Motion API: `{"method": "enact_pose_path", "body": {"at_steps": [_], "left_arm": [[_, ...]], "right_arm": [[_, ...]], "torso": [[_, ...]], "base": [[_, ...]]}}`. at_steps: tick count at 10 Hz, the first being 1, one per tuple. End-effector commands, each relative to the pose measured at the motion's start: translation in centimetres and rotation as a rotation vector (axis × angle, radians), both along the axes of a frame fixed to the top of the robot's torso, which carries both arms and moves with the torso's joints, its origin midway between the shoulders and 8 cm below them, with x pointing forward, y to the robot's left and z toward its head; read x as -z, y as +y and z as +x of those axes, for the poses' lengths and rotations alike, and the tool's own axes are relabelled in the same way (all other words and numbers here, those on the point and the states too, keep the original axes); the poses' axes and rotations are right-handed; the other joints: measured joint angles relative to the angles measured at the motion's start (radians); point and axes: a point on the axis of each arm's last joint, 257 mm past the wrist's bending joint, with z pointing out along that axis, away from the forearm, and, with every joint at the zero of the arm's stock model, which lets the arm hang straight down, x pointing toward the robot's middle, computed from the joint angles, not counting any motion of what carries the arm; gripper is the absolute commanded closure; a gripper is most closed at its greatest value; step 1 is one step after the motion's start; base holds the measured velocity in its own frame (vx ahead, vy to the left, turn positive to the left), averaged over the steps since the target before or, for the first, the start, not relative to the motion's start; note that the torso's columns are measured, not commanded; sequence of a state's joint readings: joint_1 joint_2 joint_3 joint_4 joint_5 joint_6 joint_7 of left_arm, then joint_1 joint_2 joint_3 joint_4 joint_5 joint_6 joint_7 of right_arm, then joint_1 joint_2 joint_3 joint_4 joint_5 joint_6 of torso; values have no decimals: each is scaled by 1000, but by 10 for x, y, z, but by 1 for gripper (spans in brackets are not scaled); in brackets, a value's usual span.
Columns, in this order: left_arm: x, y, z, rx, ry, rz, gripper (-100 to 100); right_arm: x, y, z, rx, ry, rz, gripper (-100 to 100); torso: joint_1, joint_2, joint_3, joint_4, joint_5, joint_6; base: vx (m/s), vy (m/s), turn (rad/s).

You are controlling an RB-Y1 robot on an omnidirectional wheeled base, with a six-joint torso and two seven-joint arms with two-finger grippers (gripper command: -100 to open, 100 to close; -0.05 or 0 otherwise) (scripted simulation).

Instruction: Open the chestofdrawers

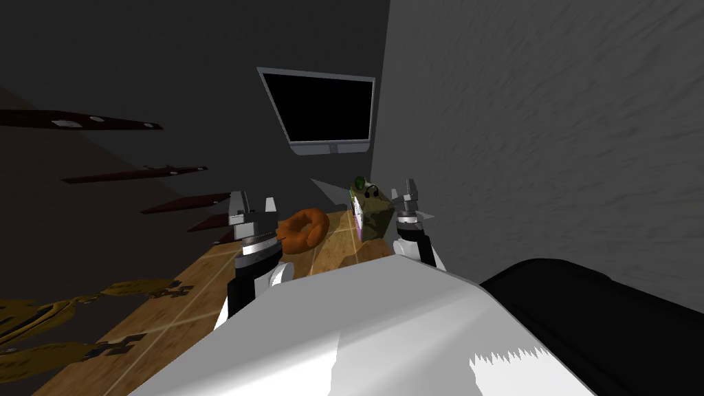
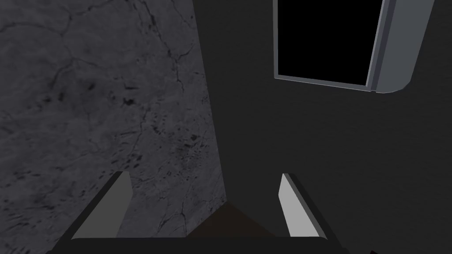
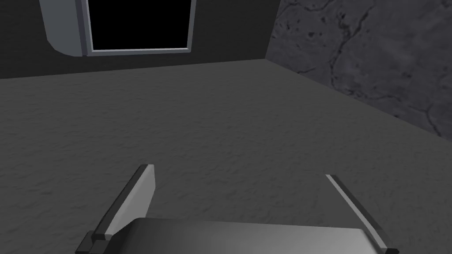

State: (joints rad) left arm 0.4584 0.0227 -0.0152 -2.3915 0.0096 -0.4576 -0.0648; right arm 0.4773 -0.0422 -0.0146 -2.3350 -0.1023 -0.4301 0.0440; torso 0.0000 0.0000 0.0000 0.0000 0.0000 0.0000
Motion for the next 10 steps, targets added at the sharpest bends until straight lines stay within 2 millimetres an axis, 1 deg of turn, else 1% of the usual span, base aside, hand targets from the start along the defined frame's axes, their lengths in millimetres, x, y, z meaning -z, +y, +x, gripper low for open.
{"method": "enact_pose_path", "body": {"at_steps": [1,3,9,10], "left_arm": [[0,0,0,0,0,0,0],[0,0,0,0,0,0,0],[0,0,0,0,0,0,0],[0,0,0,0,0,0,0]], "right_arm": [[0,0,0,0,0,0,0],[0,0,0,0,0,0,0],[0,0,0,0,0,0,0],[9,4,7,-6,37,-26,-100]], "torso": [[0,40,-82,41,0,0],[0,175,-351,176,0,0],[0,618,-1234,617,0,0],[0,691,-1382,691,0,0]], "base": [[0,0,0],[0,0,0],[0,0,0],[18,-1,121]]}}
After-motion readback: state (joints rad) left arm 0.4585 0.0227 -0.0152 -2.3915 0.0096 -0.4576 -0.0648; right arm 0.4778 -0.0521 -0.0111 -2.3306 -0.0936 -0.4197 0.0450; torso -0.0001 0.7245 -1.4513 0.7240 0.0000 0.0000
